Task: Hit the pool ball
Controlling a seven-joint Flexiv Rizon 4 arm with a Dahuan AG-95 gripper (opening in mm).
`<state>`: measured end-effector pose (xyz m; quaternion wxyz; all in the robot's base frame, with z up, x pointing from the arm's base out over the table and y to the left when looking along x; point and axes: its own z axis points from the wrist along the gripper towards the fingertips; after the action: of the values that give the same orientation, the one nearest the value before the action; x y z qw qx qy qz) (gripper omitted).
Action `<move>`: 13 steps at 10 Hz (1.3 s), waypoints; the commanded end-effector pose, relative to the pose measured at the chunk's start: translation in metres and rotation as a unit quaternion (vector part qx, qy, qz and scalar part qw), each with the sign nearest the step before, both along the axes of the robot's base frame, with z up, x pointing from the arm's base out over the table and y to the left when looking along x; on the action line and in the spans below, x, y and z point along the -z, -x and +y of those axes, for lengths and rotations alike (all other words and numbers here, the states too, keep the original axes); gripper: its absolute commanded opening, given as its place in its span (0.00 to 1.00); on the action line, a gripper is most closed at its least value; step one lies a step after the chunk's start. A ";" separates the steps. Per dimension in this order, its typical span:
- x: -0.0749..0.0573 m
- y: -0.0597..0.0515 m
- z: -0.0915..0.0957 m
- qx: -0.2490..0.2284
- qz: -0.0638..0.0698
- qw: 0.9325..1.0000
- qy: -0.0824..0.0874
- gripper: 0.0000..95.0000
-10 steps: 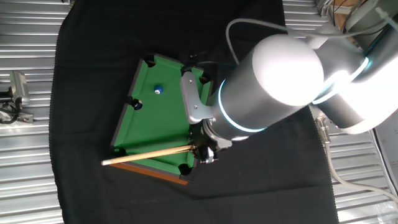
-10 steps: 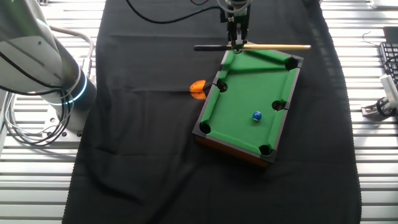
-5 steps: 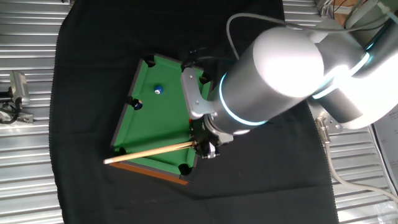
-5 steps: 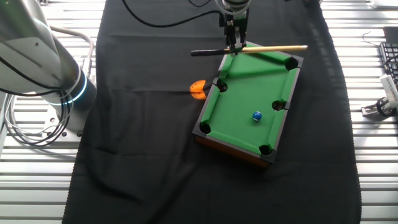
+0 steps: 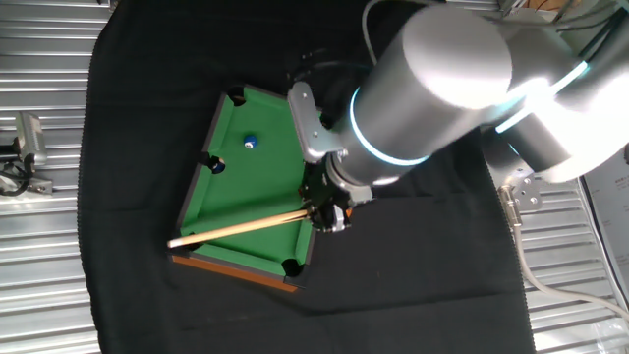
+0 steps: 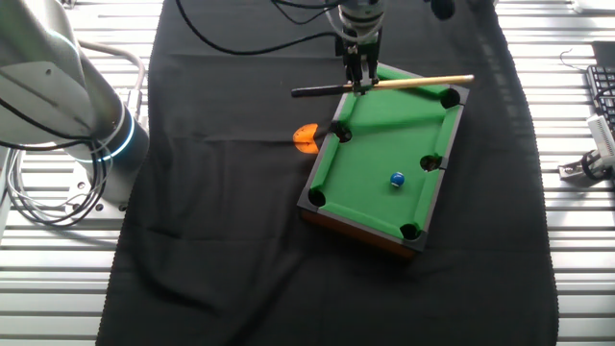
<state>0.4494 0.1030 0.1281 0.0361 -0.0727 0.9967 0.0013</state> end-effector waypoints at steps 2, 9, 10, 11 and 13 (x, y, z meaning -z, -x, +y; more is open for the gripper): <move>-0.006 0.003 -0.012 -0.009 0.004 1.000 -0.007 0.00; -0.009 0.011 -0.037 -0.032 0.002 0.999 -0.014 0.00; -0.009 0.012 -0.040 -0.035 0.002 0.999 -0.014 0.00; -0.009 0.012 -0.041 -0.036 0.003 0.999 -0.015 0.00; -0.008 0.011 -0.041 -0.043 0.006 0.999 -0.009 0.00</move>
<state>0.4382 0.0609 0.1361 0.0293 -0.1168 0.9927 0.0110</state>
